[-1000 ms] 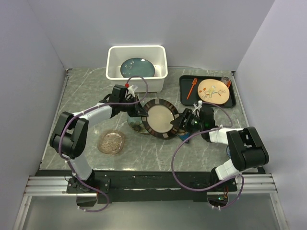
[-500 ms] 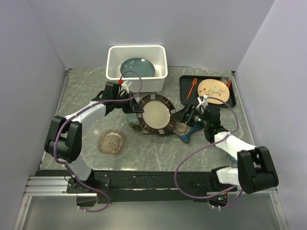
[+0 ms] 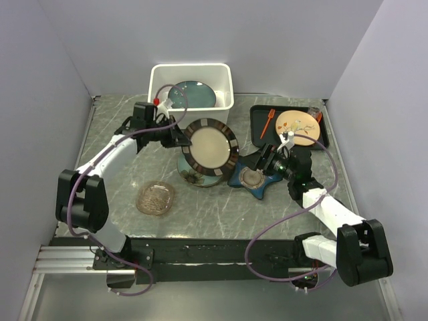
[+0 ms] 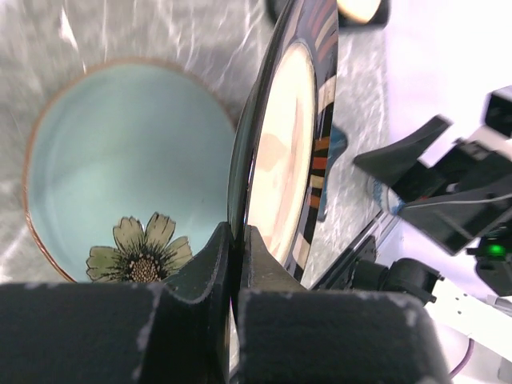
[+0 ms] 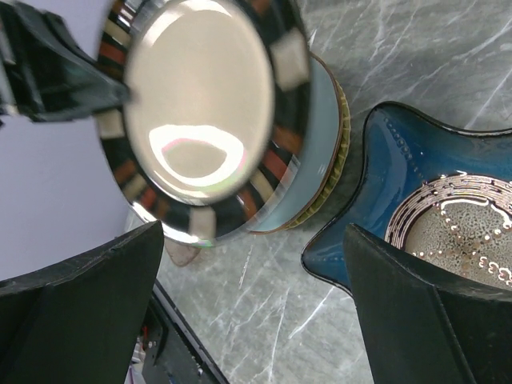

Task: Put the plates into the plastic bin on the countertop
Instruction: Place the plate in the plastic bin.

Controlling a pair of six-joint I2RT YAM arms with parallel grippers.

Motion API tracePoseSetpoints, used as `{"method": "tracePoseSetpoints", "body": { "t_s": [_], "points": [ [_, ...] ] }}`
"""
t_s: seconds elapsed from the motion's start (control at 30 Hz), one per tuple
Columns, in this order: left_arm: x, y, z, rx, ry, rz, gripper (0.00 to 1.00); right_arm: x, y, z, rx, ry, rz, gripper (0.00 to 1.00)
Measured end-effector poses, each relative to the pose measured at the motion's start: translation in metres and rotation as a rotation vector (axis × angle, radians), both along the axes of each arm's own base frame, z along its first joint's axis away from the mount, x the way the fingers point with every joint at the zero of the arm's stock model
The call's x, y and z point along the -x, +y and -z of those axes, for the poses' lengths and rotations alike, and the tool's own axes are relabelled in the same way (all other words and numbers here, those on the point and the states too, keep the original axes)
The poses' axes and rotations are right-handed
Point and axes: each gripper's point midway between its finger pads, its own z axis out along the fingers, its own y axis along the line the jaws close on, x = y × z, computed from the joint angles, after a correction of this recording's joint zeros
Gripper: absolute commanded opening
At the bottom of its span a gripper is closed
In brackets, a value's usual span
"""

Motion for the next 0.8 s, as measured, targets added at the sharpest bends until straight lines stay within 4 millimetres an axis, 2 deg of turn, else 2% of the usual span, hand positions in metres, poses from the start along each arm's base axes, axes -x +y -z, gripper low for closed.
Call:
{"method": "tracePoseSetpoints", "body": {
  "t_s": [0.17,0.57,0.67,0.8],
  "points": [
    [-0.011,0.007,-0.031,0.015,-0.076,-0.018,0.01,0.001,-0.001,0.0,0.003,0.003,0.001,1.0],
    [-0.011,0.012,-0.037,0.018,-0.071,-0.035,0.01,0.004,-0.003,-0.002,0.012,-0.003,0.007,1.0],
    [-0.015,0.012,-0.047,0.023,-0.087,-0.039,0.01,0.004,-0.003,-0.002,0.011,-0.002,0.008,1.0],
    [-0.024,0.011,-0.069,0.045,-0.132,-0.046,0.01,0.004,-0.003,-0.004,0.011,-0.007,0.008,1.0]
  ]
}}
